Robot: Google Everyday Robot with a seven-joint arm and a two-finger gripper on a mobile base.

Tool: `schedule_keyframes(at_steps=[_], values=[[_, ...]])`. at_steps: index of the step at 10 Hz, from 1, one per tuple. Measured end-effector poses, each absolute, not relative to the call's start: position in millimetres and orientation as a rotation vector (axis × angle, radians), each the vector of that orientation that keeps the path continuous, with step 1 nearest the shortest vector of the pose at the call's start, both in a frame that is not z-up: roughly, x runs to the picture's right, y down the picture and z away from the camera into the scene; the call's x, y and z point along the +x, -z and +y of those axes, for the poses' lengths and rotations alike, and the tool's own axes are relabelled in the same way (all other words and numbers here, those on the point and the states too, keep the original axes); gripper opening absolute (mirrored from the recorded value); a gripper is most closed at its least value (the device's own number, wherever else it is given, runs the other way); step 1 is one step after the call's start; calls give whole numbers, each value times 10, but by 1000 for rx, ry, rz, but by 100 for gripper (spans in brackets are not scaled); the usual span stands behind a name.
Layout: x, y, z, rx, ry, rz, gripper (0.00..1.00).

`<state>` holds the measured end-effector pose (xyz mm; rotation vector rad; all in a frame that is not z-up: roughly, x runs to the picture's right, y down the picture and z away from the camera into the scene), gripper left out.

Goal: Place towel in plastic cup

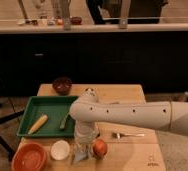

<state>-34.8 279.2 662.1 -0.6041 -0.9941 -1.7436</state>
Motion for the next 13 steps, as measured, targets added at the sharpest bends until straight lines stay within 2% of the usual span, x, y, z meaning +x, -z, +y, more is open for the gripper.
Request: schedule_keyframes(at_steps=[2, 3, 13], values=[[-349, -6624, 2796, -604, 1743, -995, 78], [-349, -6624, 2795, -604, 1743, -995, 80], [-350, -6623, 2795, -604, 1743, -996, 80]])
